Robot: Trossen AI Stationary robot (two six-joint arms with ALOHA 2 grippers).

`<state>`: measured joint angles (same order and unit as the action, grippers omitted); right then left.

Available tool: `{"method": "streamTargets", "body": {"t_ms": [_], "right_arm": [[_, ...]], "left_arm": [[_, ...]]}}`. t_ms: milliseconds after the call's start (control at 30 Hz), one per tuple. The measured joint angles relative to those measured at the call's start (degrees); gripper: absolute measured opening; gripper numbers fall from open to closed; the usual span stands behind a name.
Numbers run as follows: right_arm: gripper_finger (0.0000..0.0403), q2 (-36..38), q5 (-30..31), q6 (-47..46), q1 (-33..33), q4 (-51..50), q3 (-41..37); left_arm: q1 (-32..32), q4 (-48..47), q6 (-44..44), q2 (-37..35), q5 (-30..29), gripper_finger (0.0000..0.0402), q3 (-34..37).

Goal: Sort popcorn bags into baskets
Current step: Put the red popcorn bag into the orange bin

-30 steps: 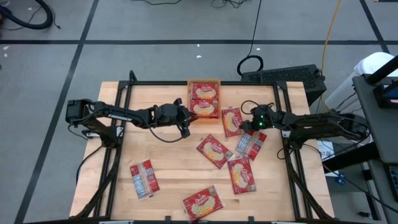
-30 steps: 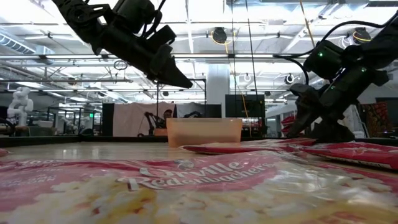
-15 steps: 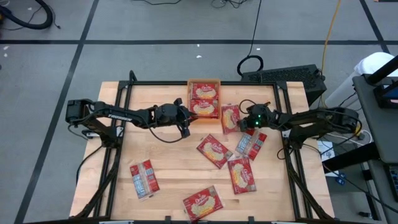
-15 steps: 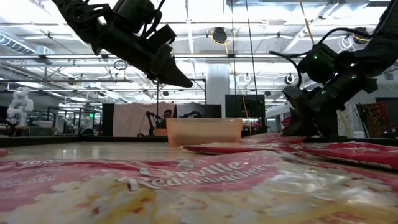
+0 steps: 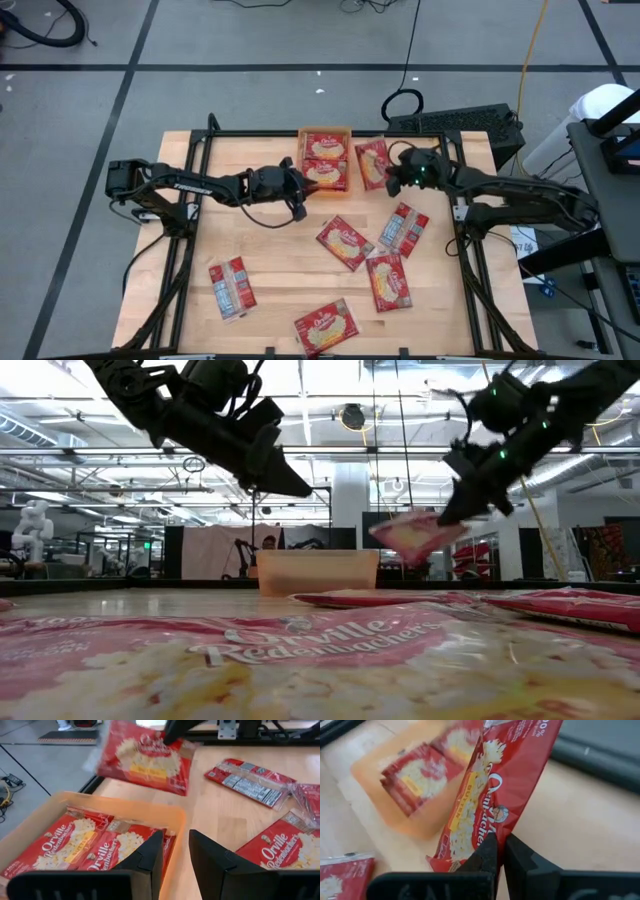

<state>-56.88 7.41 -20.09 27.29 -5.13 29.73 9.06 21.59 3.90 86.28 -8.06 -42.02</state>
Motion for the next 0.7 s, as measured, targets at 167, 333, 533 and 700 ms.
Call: {"method": "streamTargets", "body": {"t_ms": [167, 333, 533, 700], "right_arm": [[0.0001, 0.73, -1.5, 11.22, 0.0, -1.34, 6.39], [0.0001, -0.91, -5.38, 22.46, 0.02, -1.02, 12.83], [0.0001, -3.94, -10.91, 38.34, -0.85, -0.09, 15.0], [0.0002, -6.79, -13.38, 47.62, -2.29, 1.94, 15.0]], "left_arm": [[2.19, 1.13, -1.08, 0.0, 0.02, 0.0114, -0.25], [5.8, 4.4, -1.61, 0.02, 1.96, 0.0176, -0.31], [9.41, 10.93, -2.74, 0.02, 5.53, 0.0264, -0.31], [11.92, 16.24, -2.64, 0.02, 10.91, 0.03, -0.33]]}}
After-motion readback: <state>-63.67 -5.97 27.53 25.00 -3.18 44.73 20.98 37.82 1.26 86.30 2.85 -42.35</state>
